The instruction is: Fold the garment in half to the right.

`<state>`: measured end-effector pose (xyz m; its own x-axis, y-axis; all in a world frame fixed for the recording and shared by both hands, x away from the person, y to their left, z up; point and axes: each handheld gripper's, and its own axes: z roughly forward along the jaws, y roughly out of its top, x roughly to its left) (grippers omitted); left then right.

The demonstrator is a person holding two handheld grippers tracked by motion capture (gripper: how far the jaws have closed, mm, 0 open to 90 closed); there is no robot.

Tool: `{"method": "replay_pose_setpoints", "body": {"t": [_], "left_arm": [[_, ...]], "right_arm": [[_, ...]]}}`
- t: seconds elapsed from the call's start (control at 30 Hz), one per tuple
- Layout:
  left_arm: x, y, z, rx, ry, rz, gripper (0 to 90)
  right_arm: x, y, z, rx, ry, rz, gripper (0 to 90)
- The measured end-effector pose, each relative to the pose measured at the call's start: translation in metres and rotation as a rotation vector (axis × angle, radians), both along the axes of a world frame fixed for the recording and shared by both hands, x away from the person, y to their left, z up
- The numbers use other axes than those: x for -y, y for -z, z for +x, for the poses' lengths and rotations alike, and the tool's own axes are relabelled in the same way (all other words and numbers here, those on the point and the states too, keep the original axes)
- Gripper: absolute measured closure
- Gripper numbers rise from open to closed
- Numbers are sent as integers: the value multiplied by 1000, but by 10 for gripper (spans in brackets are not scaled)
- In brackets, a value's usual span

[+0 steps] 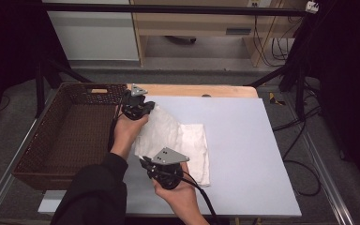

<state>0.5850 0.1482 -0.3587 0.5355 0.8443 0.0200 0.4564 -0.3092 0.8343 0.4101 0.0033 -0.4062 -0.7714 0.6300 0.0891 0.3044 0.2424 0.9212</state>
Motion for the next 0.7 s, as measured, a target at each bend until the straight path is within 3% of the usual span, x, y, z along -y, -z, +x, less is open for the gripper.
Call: {"method": "replay_pose_setpoints", "body": {"t": [0.43, 0.7], "left_arm": [[-9, -2, 1, 12, -22, -12, 875], [-2, 0, -1, 13, -14, 0, 874]], "right_arm": [[-9, -3, 4, 9, -12, -7, 846], [-7, 0, 2, 2, -11, -2, 845]]}}
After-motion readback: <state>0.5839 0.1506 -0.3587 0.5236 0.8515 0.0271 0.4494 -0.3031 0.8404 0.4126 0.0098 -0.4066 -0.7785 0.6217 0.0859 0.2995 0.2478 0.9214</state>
